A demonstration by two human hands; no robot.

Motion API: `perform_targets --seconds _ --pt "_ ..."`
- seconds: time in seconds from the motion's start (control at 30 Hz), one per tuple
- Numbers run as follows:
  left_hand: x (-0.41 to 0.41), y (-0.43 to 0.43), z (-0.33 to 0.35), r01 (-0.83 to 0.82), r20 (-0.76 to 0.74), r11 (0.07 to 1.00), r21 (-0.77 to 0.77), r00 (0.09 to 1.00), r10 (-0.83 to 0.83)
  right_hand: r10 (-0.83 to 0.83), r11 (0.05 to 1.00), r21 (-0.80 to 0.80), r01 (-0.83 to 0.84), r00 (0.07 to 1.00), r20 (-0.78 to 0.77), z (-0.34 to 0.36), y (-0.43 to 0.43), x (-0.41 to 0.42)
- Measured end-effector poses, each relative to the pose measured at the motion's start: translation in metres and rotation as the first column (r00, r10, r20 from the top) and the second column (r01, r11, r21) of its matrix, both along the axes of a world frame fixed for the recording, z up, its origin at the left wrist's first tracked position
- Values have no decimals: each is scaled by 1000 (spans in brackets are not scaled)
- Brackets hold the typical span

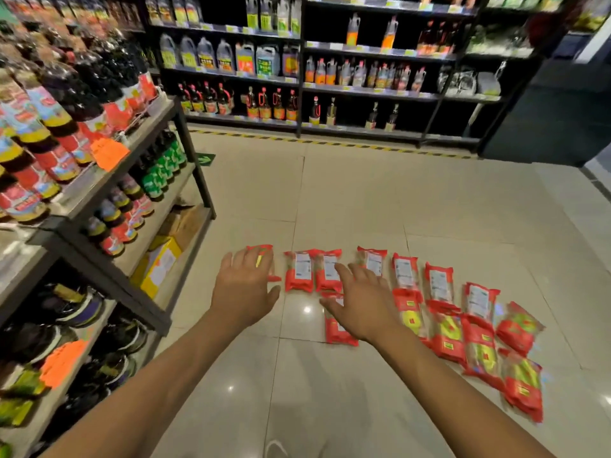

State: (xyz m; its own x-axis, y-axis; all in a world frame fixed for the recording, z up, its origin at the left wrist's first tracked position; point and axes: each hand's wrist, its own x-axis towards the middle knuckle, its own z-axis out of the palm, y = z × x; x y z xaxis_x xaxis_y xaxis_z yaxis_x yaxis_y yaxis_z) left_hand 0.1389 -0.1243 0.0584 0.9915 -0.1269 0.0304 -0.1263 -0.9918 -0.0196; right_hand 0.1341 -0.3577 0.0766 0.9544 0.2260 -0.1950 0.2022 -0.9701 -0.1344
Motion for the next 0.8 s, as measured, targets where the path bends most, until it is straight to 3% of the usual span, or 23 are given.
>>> perform_targets --seconds 0.2,0.43,0.63,0.8 --pt "125 26 -50 -61 -132 998 26 989 64 -39 996 79 46 995 -88 -52 15 146" --pt "303 48 -147 -135 -225 991 3 965 132 -60 980 165 108 960 -272 -186 39 345" --pt "427 73 -328 -323 -374 941 -96 888 267 -141 949 206 238 907 -398 -368 56 457" --pt "481 101 -537 -509 -535 845 -161 765 359 -225 878 221 425 773 -593 -582 64 504"
